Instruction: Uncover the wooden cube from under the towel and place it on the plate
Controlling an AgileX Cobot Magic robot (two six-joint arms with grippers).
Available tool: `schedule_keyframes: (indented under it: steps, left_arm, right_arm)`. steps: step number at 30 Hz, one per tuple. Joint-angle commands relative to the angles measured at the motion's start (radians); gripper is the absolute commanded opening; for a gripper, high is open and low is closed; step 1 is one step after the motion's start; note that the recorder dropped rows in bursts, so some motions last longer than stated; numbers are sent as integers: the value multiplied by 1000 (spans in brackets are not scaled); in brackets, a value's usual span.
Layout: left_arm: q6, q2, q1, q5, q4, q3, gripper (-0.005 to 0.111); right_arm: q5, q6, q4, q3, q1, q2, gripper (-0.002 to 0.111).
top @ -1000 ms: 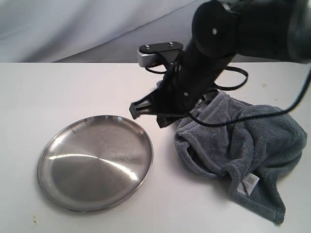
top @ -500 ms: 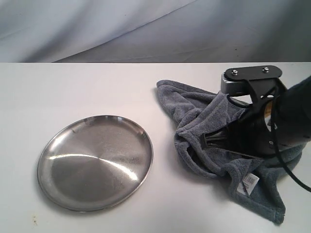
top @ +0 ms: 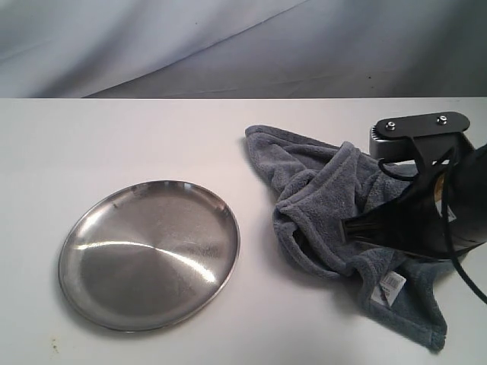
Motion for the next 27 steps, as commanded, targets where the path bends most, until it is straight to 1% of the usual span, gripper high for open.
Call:
schedule_keyframes:
  steps: [1, 3, 4, 12, 13, 15, 17, 19, 21, 22, 23, 27]
  left_arm:
    - [-3, -4, -5, -2, -2, 4, 0]
    - [-3, -4, -5, -2, -2, 4, 0]
    - [-3, -4, -5, -2, -2, 4, 0]
    - [-3, -4, -5, -2, -2, 4, 0]
    - [-3, -4, -5, -2, -2, 4, 0]
    - [-3, -4, -5, -2, -2, 4, 0]
    - [-3, -4, -5, -2, -2, 4, 0]
    - [-3, -4, -5, -2, -2, 4, 0]
    - [-3, -4, -5, -2, -2, 4, 0]
    - [-3, -4, -5, -2, -2, 4, 0]
    - [-3, -4, -5, -2, -2, 4, 0]
    - [-3, -4, -5, -2, -2, 4, 0]
  right_arm:
    - [-20, -239, -3, 6, 1, -8, 0]
    - [-15, -398, 57, 6, -1, -8, 0]
    - [-8, -415, 60, 6, -1, -8, 0]
    - [-17, -365, 54, 6, -1, -8, 0]
    - [-17, -364, 54, 6, -1, -8, 2]
    - [-24, -364, 54, 6, -1, -8, 10]
    - [-35, -325, 49, 6, -1, -8, 23]
    - [-39, -257, 18, 6, -1, -8, 41]
    - [-36, -138, -41, 6, -1, -8, 58]
    - [-32, -97, -74, 6, -1, -8, 64]
    - [-27, -77, -99, 6, -1, -8, 67]
    - [-23, -65, -129, 6, -1, -8, 67]
